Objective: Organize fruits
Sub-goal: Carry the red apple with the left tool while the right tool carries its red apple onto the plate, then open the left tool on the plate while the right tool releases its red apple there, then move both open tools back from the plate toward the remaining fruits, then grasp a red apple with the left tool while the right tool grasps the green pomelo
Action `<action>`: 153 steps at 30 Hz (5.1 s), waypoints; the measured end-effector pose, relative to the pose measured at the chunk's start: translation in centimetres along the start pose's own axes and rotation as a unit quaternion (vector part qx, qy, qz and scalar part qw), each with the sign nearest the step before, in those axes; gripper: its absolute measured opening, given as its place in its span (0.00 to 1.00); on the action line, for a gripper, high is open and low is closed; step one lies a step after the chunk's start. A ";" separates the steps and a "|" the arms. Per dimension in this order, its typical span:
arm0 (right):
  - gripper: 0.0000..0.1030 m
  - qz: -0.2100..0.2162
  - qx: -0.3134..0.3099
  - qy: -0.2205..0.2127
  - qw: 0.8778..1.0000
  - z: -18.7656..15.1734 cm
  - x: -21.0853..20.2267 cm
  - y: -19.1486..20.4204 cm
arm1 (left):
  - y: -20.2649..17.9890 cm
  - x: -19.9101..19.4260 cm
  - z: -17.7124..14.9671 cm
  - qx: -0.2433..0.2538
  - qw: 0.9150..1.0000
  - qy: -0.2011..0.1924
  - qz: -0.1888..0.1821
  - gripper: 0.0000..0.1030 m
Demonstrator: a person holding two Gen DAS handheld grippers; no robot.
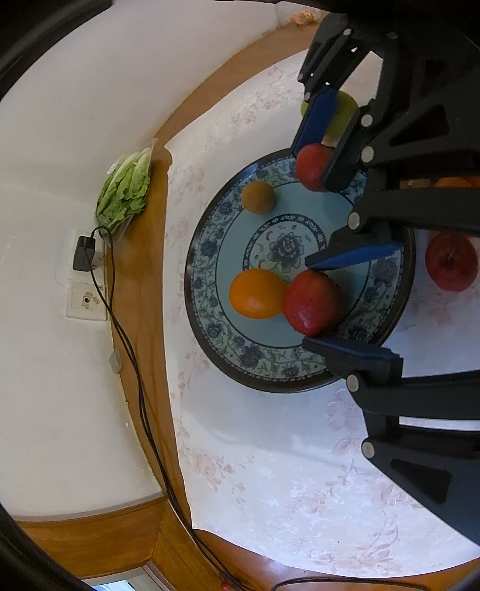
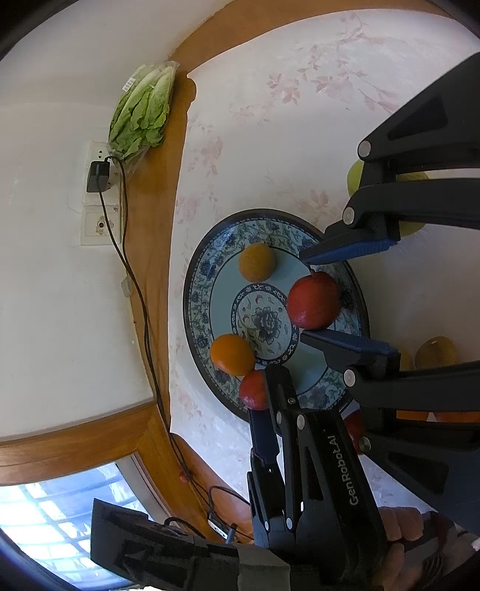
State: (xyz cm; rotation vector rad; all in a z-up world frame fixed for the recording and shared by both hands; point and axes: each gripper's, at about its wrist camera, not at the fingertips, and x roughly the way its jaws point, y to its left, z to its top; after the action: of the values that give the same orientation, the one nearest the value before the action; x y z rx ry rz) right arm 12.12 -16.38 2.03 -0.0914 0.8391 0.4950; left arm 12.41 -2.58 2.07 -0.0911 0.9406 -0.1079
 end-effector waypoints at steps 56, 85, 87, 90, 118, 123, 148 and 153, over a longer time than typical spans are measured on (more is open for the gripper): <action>0.45 0.009 0.076 -0.017 0.997 -4.0 -6.9 -3.2 | -0.2 -5.6 -4.6 -0.047 0.999 0.016 -0.012 0.62; 0.45 -0.011 0.086 -0.015 0.996 -4.3 -6.3 -4.5 | 0.5 -5.4 -5.6 -0.062 0.998 0.014 -0.017 0.61; 0.45 -0.011 0.086 -0.014 0.996 -4.3 -6.2 -4.5 | 0.7 -5.4 -5.6 -0.067 0.997 0.014 -0.021 0.59; 0.45 -0.011 0.087 -0.012 0.996 -4.1 -5.8 -4.5 | 0.8 -5.2 -5.6 -0.074 0.997 0.013 -0.028 0.57; 0.46 -0.036 0.106 0.004 0.994 -4.1 -3.0 -5.8 | 1.7 -4.6 -5.4 -0.117 0.989 0.016 -0.092 0.33; 0.46 -0.033 0.114 -0.002 0.993 -4.0 -3.0 -6.1 | 1.5 -4.7 -5.5 -0.114 0.989 0.013 -0.094 0.30; 0.44 0.001 0.112 -0.020 0.993 -3.9 -5.1 -5.3 | 1.1 -7.6 -4.0 -0.086 0.994 -0.032 -0.058 0.30; 0.44 0.009 0.106 -0.021 0.994 -3.5 -5.8 -4.5 | 0.8 -6.9 -2.8 -0.070 0.996 -0.034 -0.044 0.30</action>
State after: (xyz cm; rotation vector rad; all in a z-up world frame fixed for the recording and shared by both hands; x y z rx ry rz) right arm 8.51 -23.53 3.39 0.1224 0.8475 0.4209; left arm 6.10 -0.98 5.87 -0.2646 0.8752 -0.1187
